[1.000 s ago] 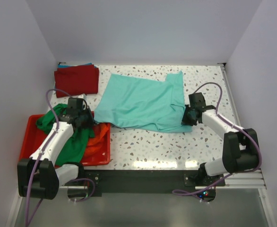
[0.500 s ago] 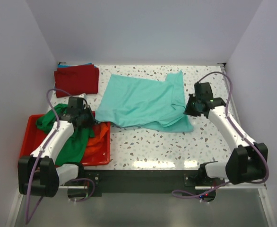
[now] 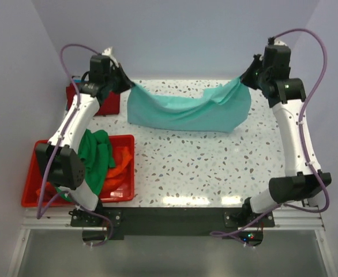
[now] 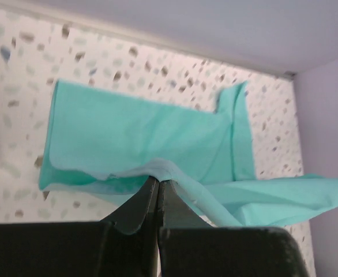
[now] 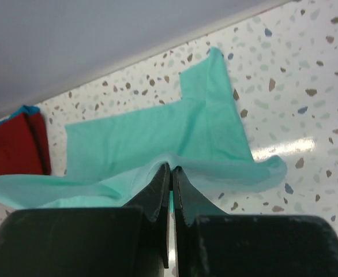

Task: Fold and stack the t-shirts
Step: Flatten the tshirt out

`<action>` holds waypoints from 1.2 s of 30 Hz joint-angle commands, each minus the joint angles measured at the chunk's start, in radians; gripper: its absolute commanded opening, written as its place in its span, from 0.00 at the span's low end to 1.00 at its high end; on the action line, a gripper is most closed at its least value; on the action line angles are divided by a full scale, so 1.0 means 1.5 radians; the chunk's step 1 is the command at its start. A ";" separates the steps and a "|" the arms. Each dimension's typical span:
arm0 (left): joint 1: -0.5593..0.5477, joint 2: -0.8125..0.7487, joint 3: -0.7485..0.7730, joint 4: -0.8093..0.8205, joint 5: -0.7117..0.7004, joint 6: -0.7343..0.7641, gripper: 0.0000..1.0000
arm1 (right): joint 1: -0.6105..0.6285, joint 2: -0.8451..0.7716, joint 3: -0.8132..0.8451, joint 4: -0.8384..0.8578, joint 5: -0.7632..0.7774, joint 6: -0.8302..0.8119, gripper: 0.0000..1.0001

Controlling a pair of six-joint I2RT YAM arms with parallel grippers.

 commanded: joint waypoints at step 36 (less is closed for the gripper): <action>-0.025 -0.113 0.040 0.233 0.064 -0.125 0.00 | -0.005 -0.063 0.156 0.193 0.085 -0.047 0.00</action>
